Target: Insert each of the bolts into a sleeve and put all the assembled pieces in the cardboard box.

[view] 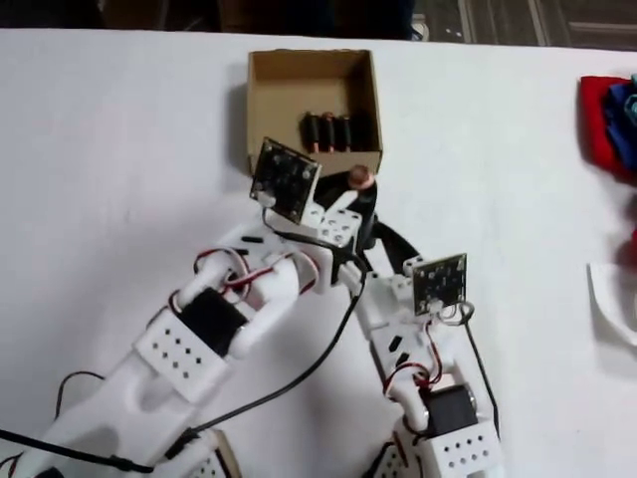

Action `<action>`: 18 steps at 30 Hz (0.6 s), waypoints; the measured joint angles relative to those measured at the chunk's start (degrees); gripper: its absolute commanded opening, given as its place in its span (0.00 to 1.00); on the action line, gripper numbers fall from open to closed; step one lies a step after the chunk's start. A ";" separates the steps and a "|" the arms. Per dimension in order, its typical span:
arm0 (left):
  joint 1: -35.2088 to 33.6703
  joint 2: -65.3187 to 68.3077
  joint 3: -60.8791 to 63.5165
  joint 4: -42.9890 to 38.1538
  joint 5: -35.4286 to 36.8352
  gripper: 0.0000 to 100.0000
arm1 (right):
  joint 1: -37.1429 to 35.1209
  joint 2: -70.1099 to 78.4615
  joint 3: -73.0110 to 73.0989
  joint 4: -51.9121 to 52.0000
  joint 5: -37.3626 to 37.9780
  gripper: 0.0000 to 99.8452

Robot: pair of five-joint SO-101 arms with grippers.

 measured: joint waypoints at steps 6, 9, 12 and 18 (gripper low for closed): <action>-0.09 -0.70 1.14 0.70 0.00 0.02 | 0.00 0.09 0.00 -0.62 6.33 0.02; -0.18 0.62 0.62 0.79 0.00 0.02 | 0.00 0.09 0.00 -2.37 7.38 0.02; 0.18 6.07 -1.67 3.08 0.09 0.02 | -0.09 0.00 0.00 -2.90 7.65 0.02; 0.53 14.68 -11.08 8.62 0.18 0.02 | 0.44 0.09 0.00 -3.52 7.47 0.02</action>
